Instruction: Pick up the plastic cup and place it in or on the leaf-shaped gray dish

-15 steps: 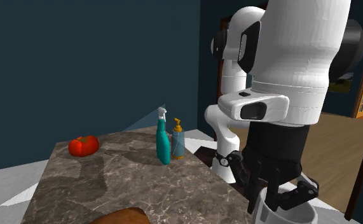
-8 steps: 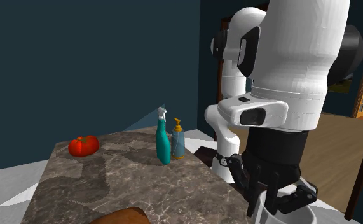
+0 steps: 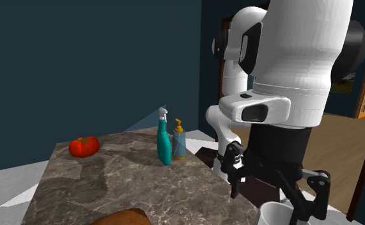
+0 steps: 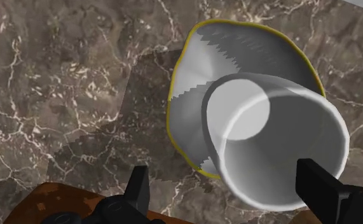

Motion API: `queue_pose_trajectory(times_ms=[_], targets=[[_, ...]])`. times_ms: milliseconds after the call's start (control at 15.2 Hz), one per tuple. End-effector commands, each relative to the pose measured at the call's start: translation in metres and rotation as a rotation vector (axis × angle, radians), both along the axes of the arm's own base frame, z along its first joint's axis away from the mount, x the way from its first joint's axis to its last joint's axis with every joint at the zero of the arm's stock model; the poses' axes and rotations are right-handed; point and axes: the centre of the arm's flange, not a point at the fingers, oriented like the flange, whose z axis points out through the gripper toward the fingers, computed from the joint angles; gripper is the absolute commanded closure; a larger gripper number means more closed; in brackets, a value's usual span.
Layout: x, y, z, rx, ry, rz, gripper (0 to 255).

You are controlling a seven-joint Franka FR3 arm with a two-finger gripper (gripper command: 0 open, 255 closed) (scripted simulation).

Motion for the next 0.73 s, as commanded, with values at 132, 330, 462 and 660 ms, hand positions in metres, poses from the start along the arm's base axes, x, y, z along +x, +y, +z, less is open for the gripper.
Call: queue_pose_trajectory(times_ms=[132,330,462,660], targets=[[-0.003,0.002,0.044,0.000,0.000,0.000,0],[-0.003,0.002,0.044,0.000,0.000,0.000,0],[-0.003,0.002,0.044,0.000,0.000,0.000,0],[-0.003,0.002,0.044,0.000,0.000,0.000,0]])
